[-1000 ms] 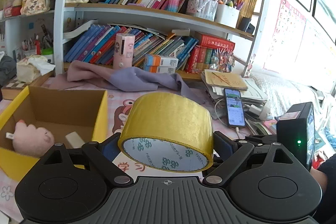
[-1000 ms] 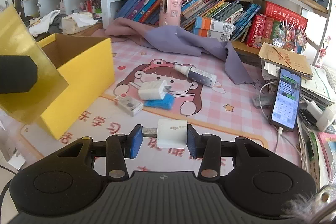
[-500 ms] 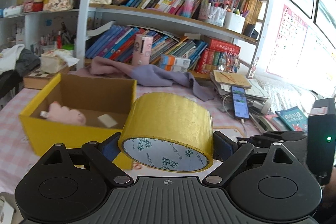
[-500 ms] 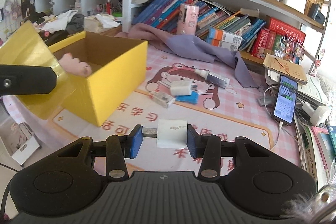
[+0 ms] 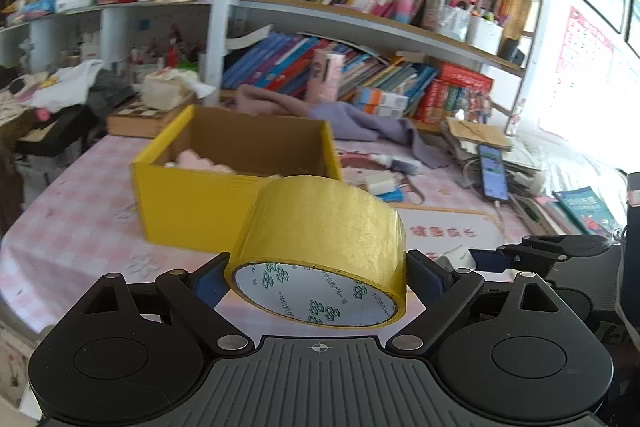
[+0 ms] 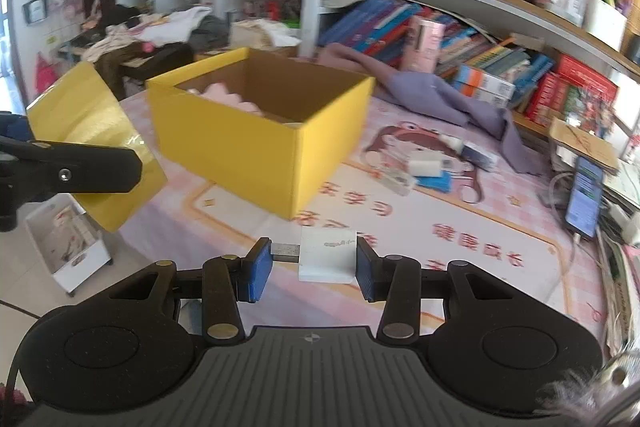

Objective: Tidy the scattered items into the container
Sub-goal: 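Lift the tape roll and white cube and carry both toward the yellow box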

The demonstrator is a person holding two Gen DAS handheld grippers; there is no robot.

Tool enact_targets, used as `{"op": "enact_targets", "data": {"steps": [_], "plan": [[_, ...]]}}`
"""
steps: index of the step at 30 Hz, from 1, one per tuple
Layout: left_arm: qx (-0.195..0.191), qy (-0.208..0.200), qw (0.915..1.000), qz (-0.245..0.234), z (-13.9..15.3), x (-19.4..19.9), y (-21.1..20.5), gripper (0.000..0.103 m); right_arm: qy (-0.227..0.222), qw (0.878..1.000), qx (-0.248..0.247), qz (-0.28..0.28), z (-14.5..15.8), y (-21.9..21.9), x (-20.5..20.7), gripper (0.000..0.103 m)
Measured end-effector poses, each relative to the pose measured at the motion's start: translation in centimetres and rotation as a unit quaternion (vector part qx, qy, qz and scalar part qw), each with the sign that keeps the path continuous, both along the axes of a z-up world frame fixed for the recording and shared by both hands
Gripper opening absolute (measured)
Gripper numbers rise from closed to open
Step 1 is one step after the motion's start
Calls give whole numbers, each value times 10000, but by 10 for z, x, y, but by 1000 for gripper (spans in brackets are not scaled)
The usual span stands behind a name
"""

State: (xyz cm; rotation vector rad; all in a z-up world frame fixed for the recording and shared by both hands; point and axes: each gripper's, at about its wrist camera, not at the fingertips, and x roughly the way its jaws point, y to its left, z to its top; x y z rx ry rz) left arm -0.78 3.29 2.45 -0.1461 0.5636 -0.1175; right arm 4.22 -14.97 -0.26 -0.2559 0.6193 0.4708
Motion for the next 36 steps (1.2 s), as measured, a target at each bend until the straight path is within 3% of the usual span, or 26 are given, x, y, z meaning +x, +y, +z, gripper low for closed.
{"op": "enact_targets", "data": {"steps": [7,17,36], "plan": [[0,87,9994,349,-5,-19,26,92,163,9993,-27,332,-2,27,-9,41],[-31,61,9990,435,-8,-29,46,92,318,9977,-54,592,-4,49,-15,41],[40,198,9986,488,-10,-12,53,92,447,9955,28,831,-9,62,2,41]]}}
